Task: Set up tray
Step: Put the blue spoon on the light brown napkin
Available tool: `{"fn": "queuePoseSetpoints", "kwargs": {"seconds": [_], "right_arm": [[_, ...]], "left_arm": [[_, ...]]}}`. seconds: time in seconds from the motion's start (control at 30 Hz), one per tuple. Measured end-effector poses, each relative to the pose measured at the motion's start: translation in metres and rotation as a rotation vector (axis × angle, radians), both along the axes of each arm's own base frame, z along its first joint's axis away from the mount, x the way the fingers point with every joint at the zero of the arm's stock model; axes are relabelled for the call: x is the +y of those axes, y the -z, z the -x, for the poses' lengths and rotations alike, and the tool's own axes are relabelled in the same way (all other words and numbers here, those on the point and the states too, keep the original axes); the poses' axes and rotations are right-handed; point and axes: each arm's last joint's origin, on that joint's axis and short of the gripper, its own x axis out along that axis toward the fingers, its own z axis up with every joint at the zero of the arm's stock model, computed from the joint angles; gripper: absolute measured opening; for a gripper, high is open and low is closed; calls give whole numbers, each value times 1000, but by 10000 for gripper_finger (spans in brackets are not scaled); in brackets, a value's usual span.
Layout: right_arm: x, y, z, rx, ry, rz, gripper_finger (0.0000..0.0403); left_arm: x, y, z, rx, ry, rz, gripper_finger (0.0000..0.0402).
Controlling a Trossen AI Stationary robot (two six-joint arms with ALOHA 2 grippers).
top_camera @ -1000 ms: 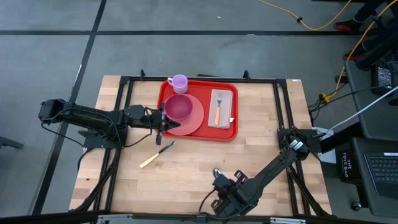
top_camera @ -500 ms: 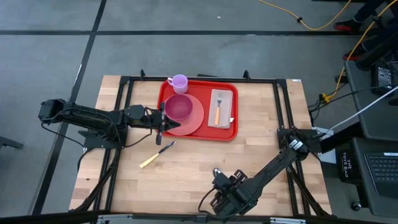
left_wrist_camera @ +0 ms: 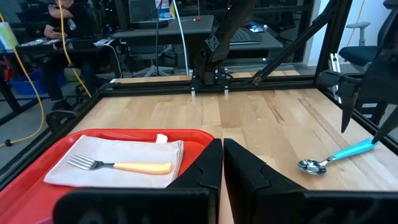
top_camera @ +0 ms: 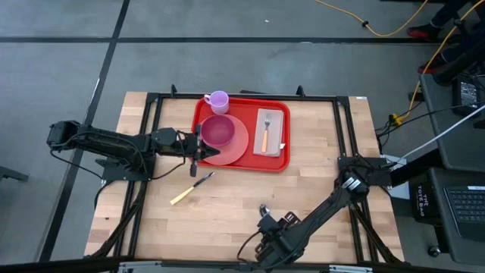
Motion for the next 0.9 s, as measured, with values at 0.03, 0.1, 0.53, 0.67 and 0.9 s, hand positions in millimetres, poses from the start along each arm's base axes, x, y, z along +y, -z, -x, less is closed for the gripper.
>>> {"fn": "queuePoseSetpoints", "kwargs": {"seconds": [0.03, 0.1, 0.53, 0.67, 0.9], "right_arm": [[0, 2, 0, 0, 17, 0, 216], [1, 7, -1, 4, 46, 4, 216], [5, 34, -4, 69, 92, 1, 216], [6, 39, -5, 69, 101, -4, 216], [7, 43, -6, 65, 100, 1, 215]], "left_arm": [[0, 0, 0, 0, 0, 1, 10], [0, 0, 0, 0, 0, 0, 9], [0, 0, 0, 0, -3, 24, 8], [0, 0, 0, -1, -3, 24, 10], [0, 0, 0, 0, -3, 24, 6]]}}
